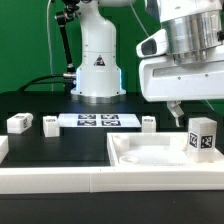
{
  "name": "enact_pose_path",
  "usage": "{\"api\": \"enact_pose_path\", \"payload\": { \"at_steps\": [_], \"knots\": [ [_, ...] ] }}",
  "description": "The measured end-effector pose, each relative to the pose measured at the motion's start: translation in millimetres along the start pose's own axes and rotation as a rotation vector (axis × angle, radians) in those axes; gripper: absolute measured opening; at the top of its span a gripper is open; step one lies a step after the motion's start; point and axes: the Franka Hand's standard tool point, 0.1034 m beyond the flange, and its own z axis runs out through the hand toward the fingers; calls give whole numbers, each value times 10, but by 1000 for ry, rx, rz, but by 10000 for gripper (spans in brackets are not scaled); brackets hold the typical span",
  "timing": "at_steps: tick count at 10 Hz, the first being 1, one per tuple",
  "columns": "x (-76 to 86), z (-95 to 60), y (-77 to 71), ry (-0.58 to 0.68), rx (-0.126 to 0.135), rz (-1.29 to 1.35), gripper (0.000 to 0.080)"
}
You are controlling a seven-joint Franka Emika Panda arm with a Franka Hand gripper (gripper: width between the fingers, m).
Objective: Assemble square table
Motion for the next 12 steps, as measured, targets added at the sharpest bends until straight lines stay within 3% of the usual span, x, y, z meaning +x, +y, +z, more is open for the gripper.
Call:
{"api": "enact_pose_path", "payload": {
  "at_steps": [1, 4, 5, 12],
  "knots": [
    [-5, 1, 9, -4, -9, -80, 649],
    [-53, -28, -14, -10, -89, -388, 649],
    [-64, -32, -28, -11, -99, -455, 649],
    [32, -9, 21, -36, -98, -954, 649]
  ]
}}
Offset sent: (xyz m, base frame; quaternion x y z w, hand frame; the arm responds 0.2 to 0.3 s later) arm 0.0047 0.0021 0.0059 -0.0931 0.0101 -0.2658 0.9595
